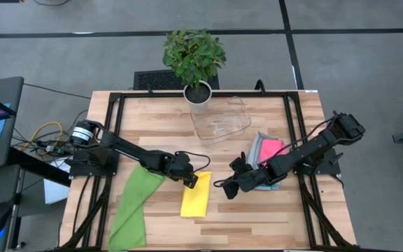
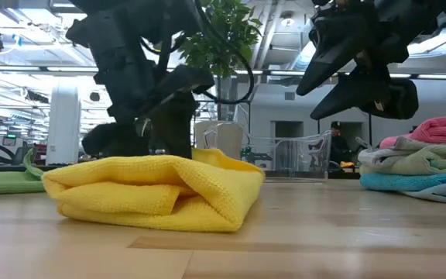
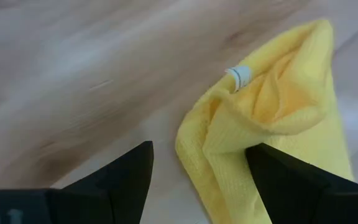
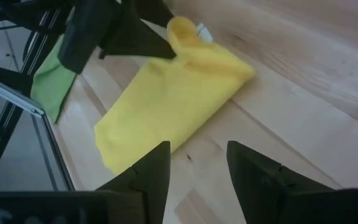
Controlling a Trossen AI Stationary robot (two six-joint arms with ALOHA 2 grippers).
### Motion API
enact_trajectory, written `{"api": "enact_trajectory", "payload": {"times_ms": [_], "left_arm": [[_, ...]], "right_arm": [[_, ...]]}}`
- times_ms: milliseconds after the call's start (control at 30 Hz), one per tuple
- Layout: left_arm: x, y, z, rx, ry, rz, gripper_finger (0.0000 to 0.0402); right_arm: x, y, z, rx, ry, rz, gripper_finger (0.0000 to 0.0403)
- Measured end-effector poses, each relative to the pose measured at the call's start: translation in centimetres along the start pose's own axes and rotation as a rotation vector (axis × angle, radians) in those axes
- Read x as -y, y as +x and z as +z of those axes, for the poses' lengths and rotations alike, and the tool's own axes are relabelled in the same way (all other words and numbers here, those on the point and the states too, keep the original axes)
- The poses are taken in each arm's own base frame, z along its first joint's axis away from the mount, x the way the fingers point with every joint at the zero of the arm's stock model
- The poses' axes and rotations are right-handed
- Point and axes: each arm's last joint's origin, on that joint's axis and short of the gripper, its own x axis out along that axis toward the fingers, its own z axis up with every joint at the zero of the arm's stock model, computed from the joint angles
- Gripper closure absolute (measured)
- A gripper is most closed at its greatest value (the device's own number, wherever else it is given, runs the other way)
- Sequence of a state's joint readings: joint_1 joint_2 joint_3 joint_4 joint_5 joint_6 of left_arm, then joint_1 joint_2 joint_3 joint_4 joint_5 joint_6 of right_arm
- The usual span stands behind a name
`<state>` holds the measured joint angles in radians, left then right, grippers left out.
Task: Fold microfiber towels
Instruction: Stack the yellow microfiber cloth on top of the pink microfiber cloth
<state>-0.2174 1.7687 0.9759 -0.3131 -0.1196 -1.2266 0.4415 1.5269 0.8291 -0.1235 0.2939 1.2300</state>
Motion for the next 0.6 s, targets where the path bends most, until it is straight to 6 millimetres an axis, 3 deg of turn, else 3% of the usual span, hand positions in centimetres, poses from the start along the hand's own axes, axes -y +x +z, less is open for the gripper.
{"api": "enact_trajectory", "payload": {"times_ms": [233,367,500,600], "left_arm": [[-0.6,0.4,0.2,0.017,-0.013,0.069,0.0164],[0.1,0.8,0.6,0.038,0.006,-0.025,0.0216],[0.8,3.2,0.4,0.020,-0.003,-0.117,0.0267],[1.1,4.4,0.1,0.000,-0.060,-0.147,0.0283]], "right_arm": [[-0.1,-0.1,-0.2,-0.002,0.026,0.002,0.0219],[-0.3,-0.1,-1.4,-0.008,0.072,-0.005,0.0219],[-0.2,1.2,-2.9,-0.039,0.109,-0.034,0.0219],[0.1,2.4,-3.8,-0.075,0.126,-0.079,0.0219]]}}
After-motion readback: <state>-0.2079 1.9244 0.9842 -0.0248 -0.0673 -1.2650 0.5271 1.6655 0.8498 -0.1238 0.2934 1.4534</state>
